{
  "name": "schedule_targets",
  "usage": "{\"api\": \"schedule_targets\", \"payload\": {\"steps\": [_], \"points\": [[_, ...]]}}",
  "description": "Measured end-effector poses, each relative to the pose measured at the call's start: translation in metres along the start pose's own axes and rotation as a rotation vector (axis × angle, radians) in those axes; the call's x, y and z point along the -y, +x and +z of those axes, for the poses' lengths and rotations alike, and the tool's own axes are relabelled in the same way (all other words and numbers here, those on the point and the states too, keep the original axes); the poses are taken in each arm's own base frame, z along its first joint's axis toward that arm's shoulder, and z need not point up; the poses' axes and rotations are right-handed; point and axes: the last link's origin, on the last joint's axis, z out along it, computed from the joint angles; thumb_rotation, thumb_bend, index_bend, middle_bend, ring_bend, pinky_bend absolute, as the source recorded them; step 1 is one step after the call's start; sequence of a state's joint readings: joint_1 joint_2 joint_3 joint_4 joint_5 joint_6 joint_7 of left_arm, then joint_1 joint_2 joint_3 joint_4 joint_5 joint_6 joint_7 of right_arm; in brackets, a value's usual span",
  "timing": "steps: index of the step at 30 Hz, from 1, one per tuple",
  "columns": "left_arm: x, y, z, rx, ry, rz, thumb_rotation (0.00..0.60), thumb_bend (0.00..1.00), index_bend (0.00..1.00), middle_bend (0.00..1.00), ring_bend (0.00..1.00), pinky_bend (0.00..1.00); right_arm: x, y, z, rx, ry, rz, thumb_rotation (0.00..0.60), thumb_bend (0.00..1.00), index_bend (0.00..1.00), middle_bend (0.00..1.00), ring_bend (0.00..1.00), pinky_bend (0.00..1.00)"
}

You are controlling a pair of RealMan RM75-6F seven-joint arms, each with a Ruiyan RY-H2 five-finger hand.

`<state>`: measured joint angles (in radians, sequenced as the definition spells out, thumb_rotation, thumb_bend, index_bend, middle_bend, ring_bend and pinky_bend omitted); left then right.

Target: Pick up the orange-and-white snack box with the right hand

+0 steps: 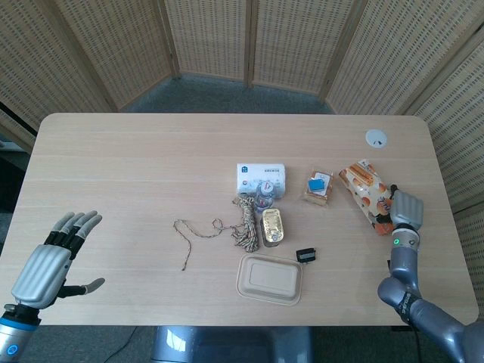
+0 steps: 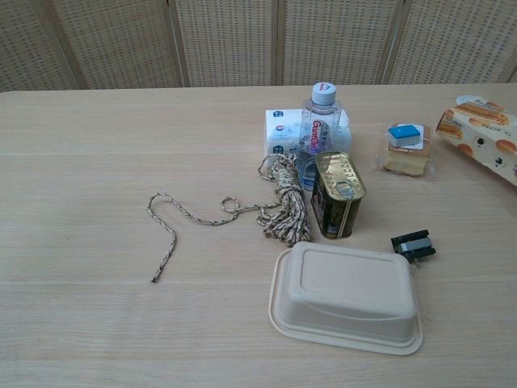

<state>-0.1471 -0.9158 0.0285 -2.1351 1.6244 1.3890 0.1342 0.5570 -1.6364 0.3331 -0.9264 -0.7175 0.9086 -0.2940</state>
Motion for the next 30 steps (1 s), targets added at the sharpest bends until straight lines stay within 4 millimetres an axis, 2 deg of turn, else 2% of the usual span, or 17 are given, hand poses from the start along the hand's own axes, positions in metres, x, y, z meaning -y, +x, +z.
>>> {"api": "schedule_targets", "payload": {"steps": [5,8,24,30], "points": [[-0.001,0.0,0.001,0.004,-0.001,0.003,0.6,0.15,0.0,0.0,0.0,0.0,-0.002,0.017,-0.009,-0.042,0.019,0.065,0.6,0.1,0.46,0.66,0.75,0.83],[-0.002,-0.001,0.001,0.004,-0.006,0.002,0.6,0.15,0.0,0.0,0.0,0.0,0.0,0.034,-0.017,-0.074,0.042,0.121,0.6,0.1,0.45,0.66,0.75,0.83],[-0.005,-0.003,-0.001,0.007,-0.016,-0.002,0.6,0.15,0.0,0.0,0.0,0.0,0.028,0.159,-0.08,-0.264,0.261,0.552,0.6,0.1,0.45,0.65,0.77,0.83],[-0.003,-0.002,-0.004,0.005,-0.007,-0.007,0.6,0.15,0.0,0.0,0.0,0.0,0.033,0.178,-0.098,-0.283,0.324,0.645,0.6,0.1,0.46,0.65,0.78,0.83]]}}
